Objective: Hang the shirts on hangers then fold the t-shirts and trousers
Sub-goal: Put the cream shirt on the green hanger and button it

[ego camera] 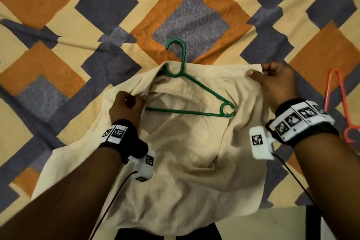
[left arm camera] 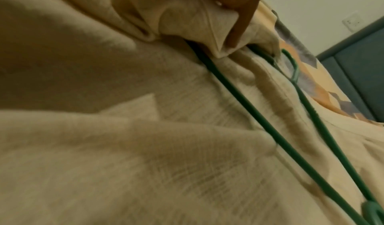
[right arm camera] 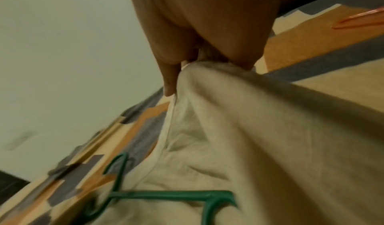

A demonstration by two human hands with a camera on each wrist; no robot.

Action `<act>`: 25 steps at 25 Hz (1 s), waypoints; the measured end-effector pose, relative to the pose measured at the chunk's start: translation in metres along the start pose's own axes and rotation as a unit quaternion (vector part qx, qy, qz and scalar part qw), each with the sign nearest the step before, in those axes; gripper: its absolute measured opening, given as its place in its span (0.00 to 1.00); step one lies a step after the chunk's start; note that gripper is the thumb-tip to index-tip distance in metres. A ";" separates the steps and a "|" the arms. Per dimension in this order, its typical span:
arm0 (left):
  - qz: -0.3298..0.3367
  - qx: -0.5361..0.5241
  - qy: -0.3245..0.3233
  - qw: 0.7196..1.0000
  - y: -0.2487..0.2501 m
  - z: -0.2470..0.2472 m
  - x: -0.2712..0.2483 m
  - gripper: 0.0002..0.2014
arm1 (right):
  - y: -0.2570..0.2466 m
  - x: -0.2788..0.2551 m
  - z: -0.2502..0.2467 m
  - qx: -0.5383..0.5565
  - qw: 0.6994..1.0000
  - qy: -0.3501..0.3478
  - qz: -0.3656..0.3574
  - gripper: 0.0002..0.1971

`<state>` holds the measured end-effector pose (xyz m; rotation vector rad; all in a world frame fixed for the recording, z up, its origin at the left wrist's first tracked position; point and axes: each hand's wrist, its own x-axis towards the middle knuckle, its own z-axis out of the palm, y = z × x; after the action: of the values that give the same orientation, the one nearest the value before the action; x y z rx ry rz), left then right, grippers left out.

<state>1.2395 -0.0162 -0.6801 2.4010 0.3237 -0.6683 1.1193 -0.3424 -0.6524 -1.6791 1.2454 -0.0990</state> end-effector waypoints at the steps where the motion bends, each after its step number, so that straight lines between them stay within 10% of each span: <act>1: 0.005 -0.008 0.003 1.000 0.002 -0.003 -0.003 0.11 | -0.011 -0.017 -0.003 0.029 1.000 -0.004 -0.008 0.08; 12: 0.176 0.071 -0.111 0.976 -0.012 0.013 -0.021 0.15 | 0.013 -0.142 0.146 0.284 0.928 -0.098 0.223 0.09; 25: 0.072 -0.021 -0.162 0.984 0.009 0.029 -0.010 0.03 | 0.040 -0.132 0.169 0.179 0.969 -0.121 0.116 0.08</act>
<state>1.2236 -0.0418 -0.6900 2.2031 0.0259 -0.9561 1.1272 -0.1307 -0.7049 -1.1887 1.1507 0.0231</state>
